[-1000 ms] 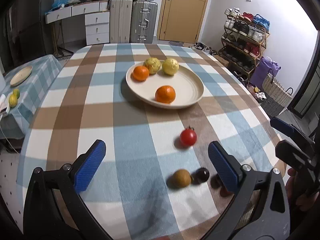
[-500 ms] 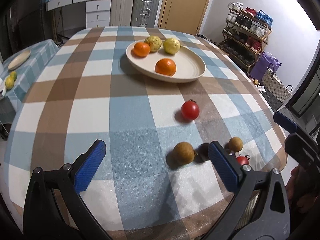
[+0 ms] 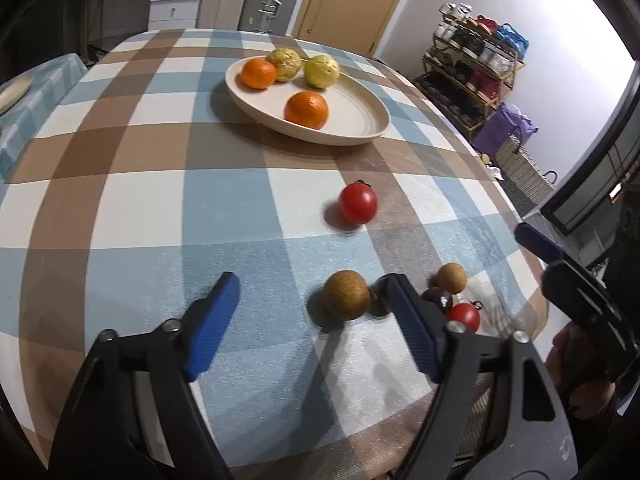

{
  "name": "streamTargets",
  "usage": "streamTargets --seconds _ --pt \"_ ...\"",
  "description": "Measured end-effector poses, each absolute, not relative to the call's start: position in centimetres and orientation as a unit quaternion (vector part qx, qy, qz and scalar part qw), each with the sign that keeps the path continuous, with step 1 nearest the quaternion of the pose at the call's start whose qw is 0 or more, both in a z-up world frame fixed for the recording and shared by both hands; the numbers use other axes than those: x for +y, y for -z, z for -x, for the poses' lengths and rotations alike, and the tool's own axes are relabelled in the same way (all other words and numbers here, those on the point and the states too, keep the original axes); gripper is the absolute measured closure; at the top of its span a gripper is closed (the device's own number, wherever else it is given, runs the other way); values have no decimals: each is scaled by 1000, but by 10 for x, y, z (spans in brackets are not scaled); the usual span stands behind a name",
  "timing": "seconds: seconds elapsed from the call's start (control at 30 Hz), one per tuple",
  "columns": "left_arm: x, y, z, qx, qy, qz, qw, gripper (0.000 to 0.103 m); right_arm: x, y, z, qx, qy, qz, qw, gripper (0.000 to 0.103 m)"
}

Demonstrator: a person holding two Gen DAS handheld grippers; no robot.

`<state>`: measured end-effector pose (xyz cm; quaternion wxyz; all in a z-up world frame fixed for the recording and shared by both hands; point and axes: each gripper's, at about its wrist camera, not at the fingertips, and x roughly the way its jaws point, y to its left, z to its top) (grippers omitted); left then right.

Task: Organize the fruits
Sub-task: 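Lower the left gripper onto the brown round fruit and close it, then lift the brown fruit with the left gripper while the right gripper grasps the small yellow round fruit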

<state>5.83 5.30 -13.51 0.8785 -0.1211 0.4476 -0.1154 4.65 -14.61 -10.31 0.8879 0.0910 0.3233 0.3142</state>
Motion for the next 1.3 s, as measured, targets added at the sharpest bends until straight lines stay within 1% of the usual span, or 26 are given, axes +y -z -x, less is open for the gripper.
streamTargets --seconds 0.07,0.17,0.23,0.33,0.37,0.4,0.43,0.47,0.5,0.8,1.0,1.3 --pt "51 136 -59 448 123 118 878 41 -147 104 -48 325 -314 -94 887 0" --pt "49 138 -60 454 137 120 872 52 -148 106 -50 327 -314 -99 886 0" --pt "48 140 -62 461 143 120 867 55 -149 106 -50 327 -314 -101 886 0" --pt "48 141 -61 461 145 122 867 56 -148 107 -51 331 -313 -98 885 0" --pt "47 141 -61 462 149 123 866 60 -147 108 -51 334 -313 -97 884 0" --pt "47 142 -60 462 154 124 865 61 -147 108 -51 334 -313 -96 884 0" --pt "46 142 -60 462 158 125 864 65 -148 109 -50 334 -314 -97 883 0" --pt "45 142 -60 462 161 125 863 74 -148 110 -50 335 -313 -99 883 0" --pt "44 143 -61 464 164 124 862 78 -149 111 -50 337 -313 -100 882 0" --pt "51 138 -59 457 163 134 864 78 -154 116 -52 349 -310 -108 878 0" --pt "58 128 -55 445 162 138 870 78 -164 129 -63 381 -312 -155 856 0" --pt "60 120 -49 433 163 135 876 78 -161 136 -62 396 -295 -148 857 0"
